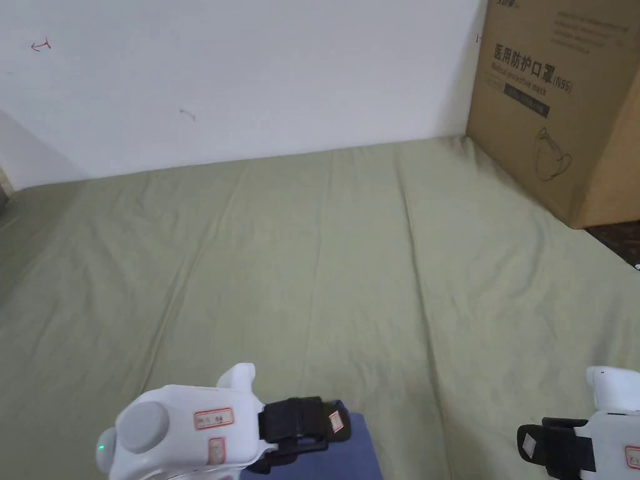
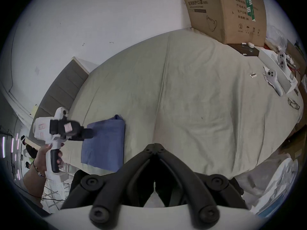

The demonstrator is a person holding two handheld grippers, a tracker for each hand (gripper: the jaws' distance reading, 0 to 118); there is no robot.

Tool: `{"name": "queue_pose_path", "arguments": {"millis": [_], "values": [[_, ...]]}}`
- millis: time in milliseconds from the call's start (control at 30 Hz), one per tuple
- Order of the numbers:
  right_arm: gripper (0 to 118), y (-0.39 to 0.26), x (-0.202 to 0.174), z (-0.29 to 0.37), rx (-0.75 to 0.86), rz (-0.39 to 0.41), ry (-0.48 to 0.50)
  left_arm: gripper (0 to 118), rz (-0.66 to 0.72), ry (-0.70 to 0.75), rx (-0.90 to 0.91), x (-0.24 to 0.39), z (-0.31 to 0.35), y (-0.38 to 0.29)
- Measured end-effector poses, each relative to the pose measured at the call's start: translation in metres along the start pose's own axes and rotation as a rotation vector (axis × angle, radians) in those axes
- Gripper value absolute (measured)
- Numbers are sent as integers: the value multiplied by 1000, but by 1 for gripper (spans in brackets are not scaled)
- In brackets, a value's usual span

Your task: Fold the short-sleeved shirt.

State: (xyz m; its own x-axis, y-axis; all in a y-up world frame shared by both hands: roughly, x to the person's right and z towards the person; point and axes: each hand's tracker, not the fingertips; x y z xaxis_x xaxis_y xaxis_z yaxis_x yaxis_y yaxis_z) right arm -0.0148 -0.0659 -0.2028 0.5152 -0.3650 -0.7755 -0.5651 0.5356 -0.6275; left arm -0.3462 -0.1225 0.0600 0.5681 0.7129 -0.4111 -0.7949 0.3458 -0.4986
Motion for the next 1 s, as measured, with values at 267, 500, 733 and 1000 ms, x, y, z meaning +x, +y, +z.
{"name": "queue_pose_path", "arguments": {"millis": [267,500,733,1000], "values": [[0,2,10,-2,26,-25,14,1,-36,109,-62,-3,-34,-1],[0,-8,16,-1,17,-27,-1,1,161,21,-183,-19,-128,-24],[0,-12,18,-7,-4,-54,-3,1,2,-15,-200,30,-125,-40],[0,-5,-16,-30,-24,-31,163,1,38,-68,217,13,32,-56]]}}
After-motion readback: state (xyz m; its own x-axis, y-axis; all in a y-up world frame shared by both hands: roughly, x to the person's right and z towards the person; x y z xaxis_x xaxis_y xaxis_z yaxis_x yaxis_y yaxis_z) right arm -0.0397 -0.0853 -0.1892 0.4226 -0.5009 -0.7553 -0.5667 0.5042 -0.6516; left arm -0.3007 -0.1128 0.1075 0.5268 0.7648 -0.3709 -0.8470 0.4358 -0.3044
